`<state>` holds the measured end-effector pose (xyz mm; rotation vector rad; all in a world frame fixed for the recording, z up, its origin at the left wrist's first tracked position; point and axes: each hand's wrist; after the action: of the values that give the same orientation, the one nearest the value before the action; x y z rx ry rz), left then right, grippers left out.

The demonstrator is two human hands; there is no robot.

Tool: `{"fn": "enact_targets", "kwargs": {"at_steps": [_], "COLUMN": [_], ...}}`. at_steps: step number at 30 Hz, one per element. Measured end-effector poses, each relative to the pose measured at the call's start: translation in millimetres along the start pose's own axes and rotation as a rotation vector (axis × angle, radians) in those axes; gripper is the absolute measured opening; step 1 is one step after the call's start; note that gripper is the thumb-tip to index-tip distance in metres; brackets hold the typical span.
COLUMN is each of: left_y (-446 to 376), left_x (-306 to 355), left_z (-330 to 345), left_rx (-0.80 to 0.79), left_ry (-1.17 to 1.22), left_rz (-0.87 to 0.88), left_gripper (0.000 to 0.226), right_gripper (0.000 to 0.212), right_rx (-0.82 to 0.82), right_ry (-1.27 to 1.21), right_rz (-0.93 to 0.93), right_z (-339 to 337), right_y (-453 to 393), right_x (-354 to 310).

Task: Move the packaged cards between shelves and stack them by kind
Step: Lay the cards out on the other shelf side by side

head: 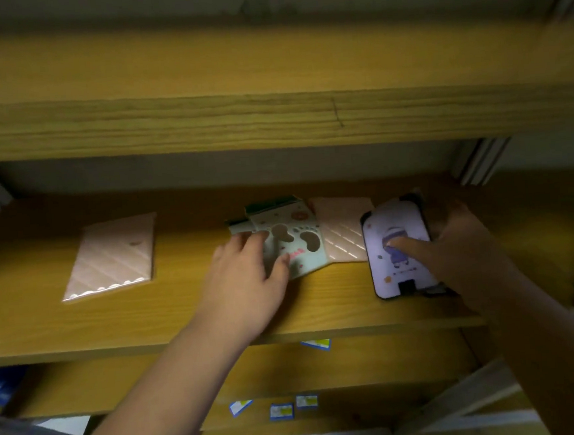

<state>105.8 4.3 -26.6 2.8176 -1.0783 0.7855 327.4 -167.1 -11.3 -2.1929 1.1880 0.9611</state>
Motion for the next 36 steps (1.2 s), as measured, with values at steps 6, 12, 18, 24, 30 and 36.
{"fn": "enact_targets", "kwargs": {"at_steps": [6, 12, 18, 24, 30, 36], "left_y": [-34, -34, -33, -36, -47, -51], "left_x": [28, 14, -3, -20, -31, -43], "left_z": [28, 33, 15, 7, -5, -8], "left_rx": [-0.125, -0.170, -0.067, -0.034, -0.066, -0.044], "left_ry": [-0.248, -0.258, -0.028, 0.125, 0.543, 1.016], "left_rz": [-0.156, -0.213, -0.158, -0.216, -0.416, -0.539], "left_gripper": [0.083, 0.090, 0.067, 0.066, 0.067, 0.026], "right_gripper": [0.018, 0.011, 0.012, 0.014, 0.013, 0.010], "right_rx": [-0.124, -0.179, -0.159, -0.164, -0.166, -0.168], "right_ry": [-0.356, -0.322, -0.341, -0.372, -0.386, -0.477], "right_rz": [0.012, -0.051, -0.052, -0.067, -0.062, 0.069], "right_z": [-14, -20, -10, -5, -6, -10], "right_y": [28, 50, 62, 67, 72, 84], "right_x": [-8, -7, -6, -7, -10, 0]}}
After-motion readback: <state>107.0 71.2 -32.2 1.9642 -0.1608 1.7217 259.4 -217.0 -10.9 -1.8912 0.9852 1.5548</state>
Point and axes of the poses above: each hand's wrist, its own y-axis away from the middle knuckle, its own z-axis out of the palm, x = y × z, and after that the axes turned 2 degrees about -z, right-handed
